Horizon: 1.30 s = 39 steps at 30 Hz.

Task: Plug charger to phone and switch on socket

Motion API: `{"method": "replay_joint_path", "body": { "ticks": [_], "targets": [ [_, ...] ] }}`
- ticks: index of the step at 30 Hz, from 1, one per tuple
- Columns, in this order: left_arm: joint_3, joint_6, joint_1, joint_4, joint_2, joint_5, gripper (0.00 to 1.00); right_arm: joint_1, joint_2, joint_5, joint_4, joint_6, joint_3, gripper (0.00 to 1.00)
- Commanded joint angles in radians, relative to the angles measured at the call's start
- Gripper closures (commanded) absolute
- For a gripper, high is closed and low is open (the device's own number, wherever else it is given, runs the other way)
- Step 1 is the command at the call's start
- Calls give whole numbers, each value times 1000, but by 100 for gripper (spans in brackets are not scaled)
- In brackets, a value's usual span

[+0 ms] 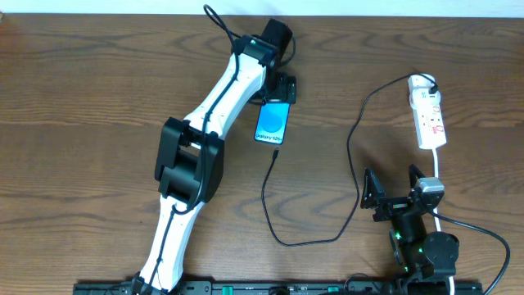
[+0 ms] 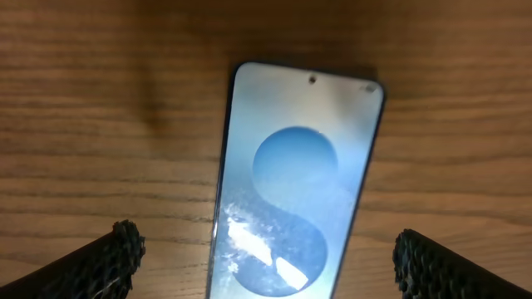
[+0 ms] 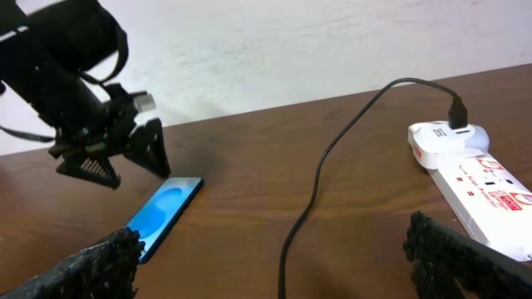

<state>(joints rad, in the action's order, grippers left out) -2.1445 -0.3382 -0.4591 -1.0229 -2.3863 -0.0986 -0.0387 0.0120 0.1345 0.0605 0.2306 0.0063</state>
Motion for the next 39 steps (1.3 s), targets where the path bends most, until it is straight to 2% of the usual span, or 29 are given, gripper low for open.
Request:
{"method": "replay_joint_path", "body": {
  "ticks": [1, 4, 8, 18, 23, 39],
  "targets": [
    [34, 31, -8, 22, -8, 13, 2, -6, -5, -1, 4, 8, -1, 1],
    [66, 31, -19, 55, -8, 15, 2, -6, -5, -1, 4, 8, -1, 1],
    [123, 31, -42, 117, -8, 117, 2, -6, -5, -1, 4, 8, -1, 1],
    [148, 15, -83, 173, -12, 111, 2, -6, -5, -1, 4, 8, -1, 1],
    [148, -11, -88, 172, -13, 217, 2, -6, -5, -1, 4, 8, -1, 1],
    [226, -14, -81, 221, -13, 158, 2, -6, -5, -1, 4, 8, -1, 1]
  ]
}}
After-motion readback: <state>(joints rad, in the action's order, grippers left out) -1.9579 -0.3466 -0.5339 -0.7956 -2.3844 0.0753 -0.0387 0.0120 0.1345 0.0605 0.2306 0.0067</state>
